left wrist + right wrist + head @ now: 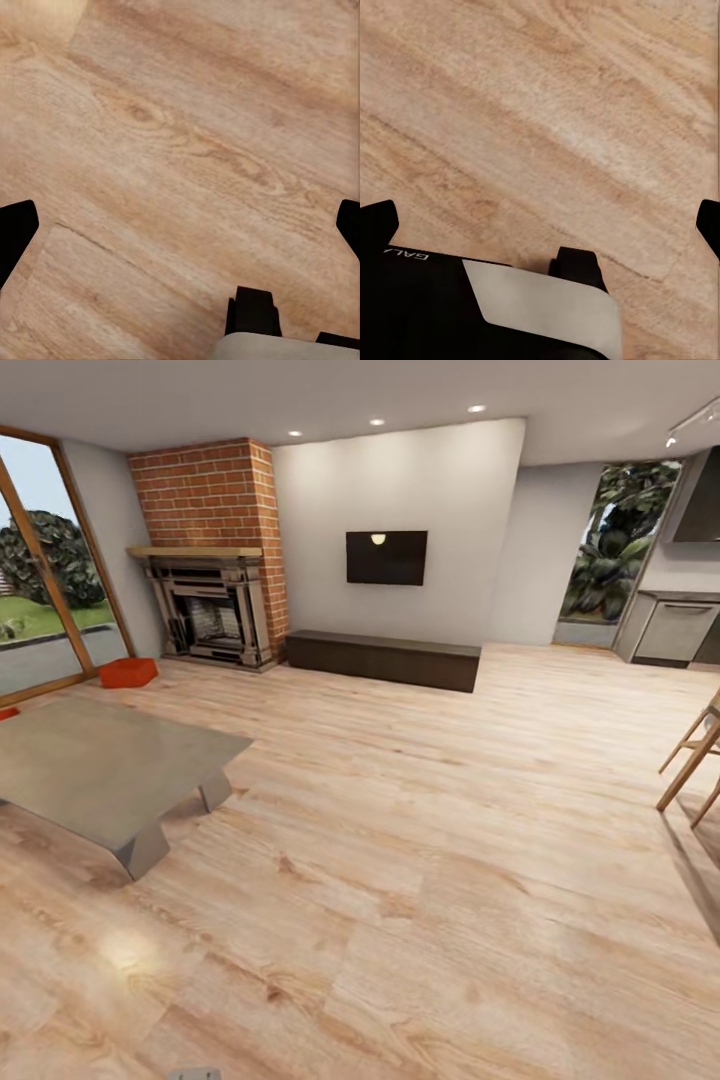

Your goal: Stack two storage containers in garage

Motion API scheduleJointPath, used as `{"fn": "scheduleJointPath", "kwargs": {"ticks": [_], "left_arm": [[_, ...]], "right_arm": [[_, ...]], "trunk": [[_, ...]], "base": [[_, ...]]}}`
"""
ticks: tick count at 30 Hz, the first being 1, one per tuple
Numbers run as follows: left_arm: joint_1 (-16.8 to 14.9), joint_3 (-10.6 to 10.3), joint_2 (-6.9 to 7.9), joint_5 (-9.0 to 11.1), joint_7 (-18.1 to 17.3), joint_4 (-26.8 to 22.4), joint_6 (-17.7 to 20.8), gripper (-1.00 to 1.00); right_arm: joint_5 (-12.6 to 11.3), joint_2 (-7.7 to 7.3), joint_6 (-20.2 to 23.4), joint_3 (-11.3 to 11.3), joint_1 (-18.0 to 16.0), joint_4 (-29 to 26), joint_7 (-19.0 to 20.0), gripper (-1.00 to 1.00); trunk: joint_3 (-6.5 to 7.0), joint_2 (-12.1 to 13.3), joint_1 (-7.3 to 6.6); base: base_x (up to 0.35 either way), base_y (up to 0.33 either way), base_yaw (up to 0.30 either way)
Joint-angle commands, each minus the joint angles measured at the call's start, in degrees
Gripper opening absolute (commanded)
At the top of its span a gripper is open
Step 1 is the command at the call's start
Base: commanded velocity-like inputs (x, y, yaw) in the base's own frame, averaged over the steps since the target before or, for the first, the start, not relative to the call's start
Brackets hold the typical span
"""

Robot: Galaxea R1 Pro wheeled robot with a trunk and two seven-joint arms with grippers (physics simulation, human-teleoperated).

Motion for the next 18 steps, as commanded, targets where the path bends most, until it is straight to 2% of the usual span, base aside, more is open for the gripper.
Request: {"fn": "scheduleJointPath", "kwargs": {"ticks": [1, 18], "left_arm": [[-0.08, -0.48, -0.03, 0.48, 0.01, 0.21, -0.36, 1.00], [-0.06, -0.48, -0.09, 0.48, 0.01, 0.21, -0.36, 1.00]], "right_arm": [[0.38, 0.00, -0.07, -0.01, -0.03, 0.02, 0.05, 1.00], [0.37, 0.00, -0.08, 0.06, -0.03, 0.02, 0.03, 1.00]], "trunk": [[-0.05, -0.02, 0.03], [-0.05, -0.02, 0.03]], "base": [[0.340, 0.000, 0.000], [0.340, 0.000, 0.000]]}}
